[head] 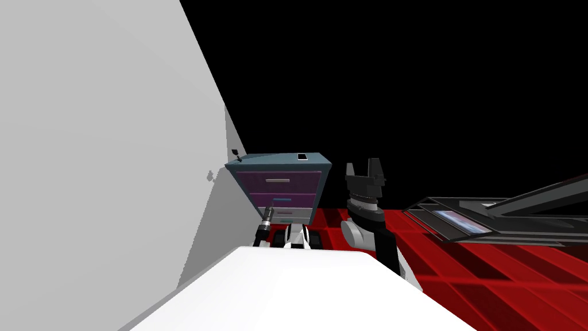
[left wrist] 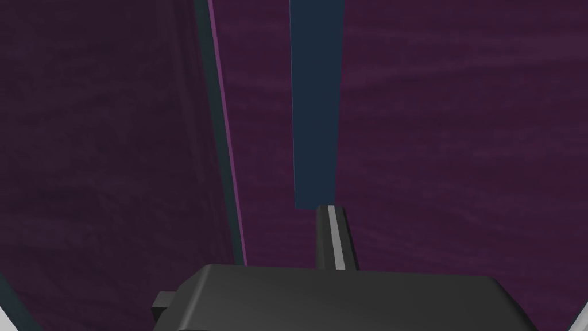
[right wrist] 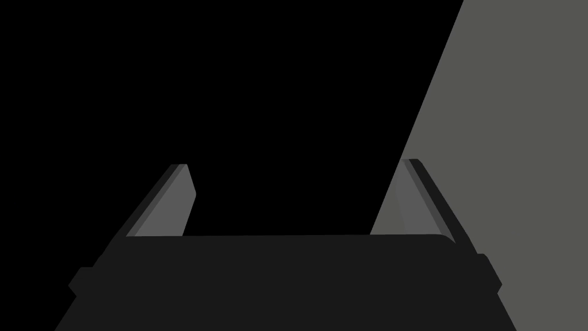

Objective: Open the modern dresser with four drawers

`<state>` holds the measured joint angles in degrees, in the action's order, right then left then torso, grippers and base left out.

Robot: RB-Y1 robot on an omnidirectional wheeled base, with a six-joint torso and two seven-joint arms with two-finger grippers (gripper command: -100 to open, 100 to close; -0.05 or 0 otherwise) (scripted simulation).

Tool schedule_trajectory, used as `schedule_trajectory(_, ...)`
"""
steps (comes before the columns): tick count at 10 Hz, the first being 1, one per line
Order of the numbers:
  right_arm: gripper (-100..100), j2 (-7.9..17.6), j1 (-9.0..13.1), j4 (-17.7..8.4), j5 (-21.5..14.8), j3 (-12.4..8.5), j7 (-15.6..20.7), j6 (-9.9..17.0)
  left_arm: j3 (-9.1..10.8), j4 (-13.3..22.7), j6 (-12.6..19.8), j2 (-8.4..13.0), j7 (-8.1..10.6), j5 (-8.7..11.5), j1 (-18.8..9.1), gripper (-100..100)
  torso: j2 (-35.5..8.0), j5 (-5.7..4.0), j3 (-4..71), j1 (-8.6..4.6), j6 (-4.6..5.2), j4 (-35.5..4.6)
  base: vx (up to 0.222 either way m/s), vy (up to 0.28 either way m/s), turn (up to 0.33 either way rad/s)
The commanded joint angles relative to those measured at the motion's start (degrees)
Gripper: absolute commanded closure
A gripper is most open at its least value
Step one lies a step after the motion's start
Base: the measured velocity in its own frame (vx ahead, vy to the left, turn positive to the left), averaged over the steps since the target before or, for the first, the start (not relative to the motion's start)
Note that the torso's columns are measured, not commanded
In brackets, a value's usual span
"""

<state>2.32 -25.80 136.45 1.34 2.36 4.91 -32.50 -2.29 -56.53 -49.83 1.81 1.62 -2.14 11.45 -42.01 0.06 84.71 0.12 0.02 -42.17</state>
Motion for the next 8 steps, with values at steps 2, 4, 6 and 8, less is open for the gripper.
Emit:
schedule_trajectory(2, 0, 0.0, 0.0, 0.0, 0.0, 0.0, 0.0, 0.0, 0.06, 0.2, 0.9, 4.1, -0.09, 0.0, -0.6, -100, -0.2, -0.06, -0.1, -0.12, -0.02, -0.1, -0.008, -0.005, 0.005)
schedule_trajectory(4, 0, 0.0, 0.0, 0.0, 0.0, 0.0, 0.0, 0.0, 0.09, -0.3, 2.9, 6.1, -0.15, 0.1, -1.5, -100, -0.4, -0.07, -0.2, -0.15, -0.01, -0.1, -0.036, -0.017, 0.012)
schedule_trajectory(6, 0, 0.0, 0.0, 0.0, 0.0, 0.0, 0.0, 0.0, 0.13, -1.1, 5.0, 4.0, -0.21, 0.1, -2.5, -100, -0.4, -0.07, -0.2, -0.17, -0.01, -0.1, -0.073, -0.031, 0.019)
schedule_trajectory(8, 0, 0.0, 0.0, 0.0, 0.0, 0.0, 0.0, 0.0, 0.13, -1.5, 5.5, 1.4, -0.23, 0.1, -2.8, -100, -0.3, -0.07, -0.1, -0.16, -0.02, -0.1, -0.049, -0.033, 0.007)
